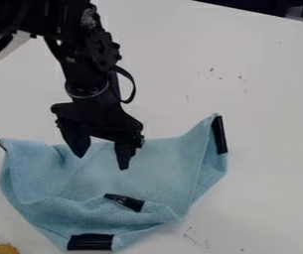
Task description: Unfold the cloth from the bottom to the top
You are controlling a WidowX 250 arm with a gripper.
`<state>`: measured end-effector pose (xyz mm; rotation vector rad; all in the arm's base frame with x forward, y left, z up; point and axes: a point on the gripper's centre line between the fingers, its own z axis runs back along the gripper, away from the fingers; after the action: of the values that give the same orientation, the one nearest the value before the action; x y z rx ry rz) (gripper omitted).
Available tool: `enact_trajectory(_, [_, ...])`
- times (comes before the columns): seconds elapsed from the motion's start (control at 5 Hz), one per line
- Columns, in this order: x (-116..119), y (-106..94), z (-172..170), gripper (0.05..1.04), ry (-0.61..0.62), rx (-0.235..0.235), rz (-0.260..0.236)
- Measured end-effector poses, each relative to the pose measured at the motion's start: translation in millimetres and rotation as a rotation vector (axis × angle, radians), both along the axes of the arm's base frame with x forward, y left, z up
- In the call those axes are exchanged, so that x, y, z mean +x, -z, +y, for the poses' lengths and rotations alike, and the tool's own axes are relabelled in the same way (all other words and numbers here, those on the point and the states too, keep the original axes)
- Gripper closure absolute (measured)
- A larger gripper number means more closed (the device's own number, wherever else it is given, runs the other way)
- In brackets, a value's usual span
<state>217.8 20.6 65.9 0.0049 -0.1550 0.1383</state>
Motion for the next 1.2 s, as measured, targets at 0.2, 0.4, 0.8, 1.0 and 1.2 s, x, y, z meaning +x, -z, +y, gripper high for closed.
enact_trajectory(0.2, [-2, 4.1, -1, 0.082, -0.006, -0.008, 0.018])
enact_trajectory(0.4, [-6, 9.7, -12, 0.082, -0.012, -0.043, 0.027])
enact_trajectory(0.8, [-20, 29.5, -31, 0.082, -0.052, -0.066, 0.015])
enact_trajectory(1.0, [-24, 44.4, -32, 0.082, -0.079, -0.042, 0.023])
enact_trajectory(1.2, [-25, 45.4, -25, 0.082, -0.115, -0.001, 0.018])
